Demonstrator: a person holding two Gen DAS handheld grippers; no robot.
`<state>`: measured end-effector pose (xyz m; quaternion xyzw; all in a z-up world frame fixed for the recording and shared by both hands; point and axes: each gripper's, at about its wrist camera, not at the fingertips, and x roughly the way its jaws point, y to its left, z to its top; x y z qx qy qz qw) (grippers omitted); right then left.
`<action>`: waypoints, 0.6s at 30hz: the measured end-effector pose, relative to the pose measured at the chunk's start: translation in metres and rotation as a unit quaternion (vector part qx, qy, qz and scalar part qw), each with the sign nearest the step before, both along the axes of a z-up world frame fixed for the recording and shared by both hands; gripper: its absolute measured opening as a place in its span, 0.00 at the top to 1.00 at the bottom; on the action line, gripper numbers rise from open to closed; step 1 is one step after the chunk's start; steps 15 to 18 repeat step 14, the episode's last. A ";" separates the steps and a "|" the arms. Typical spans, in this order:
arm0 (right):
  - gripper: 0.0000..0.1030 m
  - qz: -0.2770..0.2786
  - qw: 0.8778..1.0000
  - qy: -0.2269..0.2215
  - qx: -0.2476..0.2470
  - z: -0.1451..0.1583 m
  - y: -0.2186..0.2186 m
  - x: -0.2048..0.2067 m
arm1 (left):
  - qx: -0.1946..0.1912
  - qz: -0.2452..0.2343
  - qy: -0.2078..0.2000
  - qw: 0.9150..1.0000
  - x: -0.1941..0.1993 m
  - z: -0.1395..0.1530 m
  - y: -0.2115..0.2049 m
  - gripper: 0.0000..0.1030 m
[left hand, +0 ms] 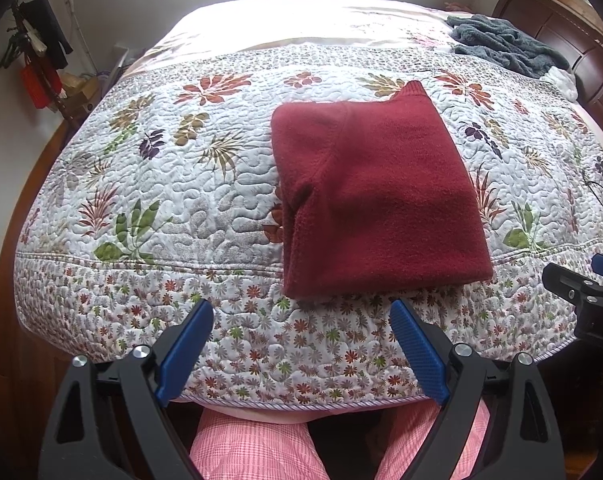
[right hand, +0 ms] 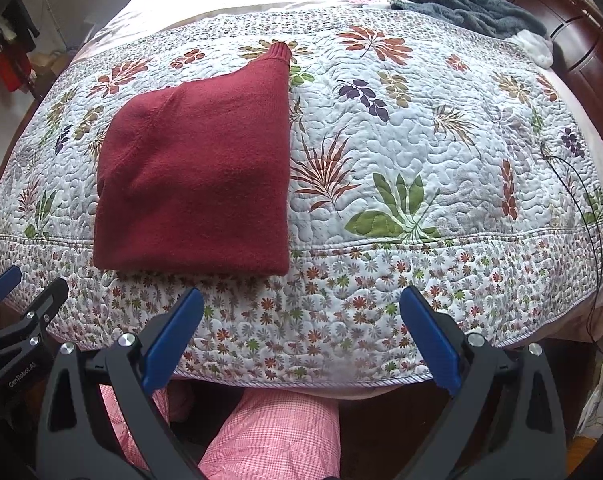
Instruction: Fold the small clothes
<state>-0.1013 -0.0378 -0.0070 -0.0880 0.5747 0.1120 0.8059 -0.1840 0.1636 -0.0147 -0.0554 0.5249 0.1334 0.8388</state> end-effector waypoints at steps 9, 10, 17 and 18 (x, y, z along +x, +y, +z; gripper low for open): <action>0.05 0.005 1.000 0.001 -0.006 -0.001 0.002 -0.001 | 0.001 0.000 0.000 1.000 0.000 0.000 0.000 0.12; 0.05 0.006 1.000 0.001 -0.006 -0.001 0.002 -0.001 | 0.001 0.001 0.000 1.000 0.000 0.000 0.000 0.12; 0.05 0.005 1.000 0.001 -0.006 -0.001 0.002 -0.001 | 0.001 0.000 0.000 1.000 0.000 0.000 0.000 0.12; 0.05 0.005 1.000 0.001 -0.006 -0.001 0.002 -0.001 | 0.001 0.000 0.000 1.000 0.000 0.000 0.000 0.12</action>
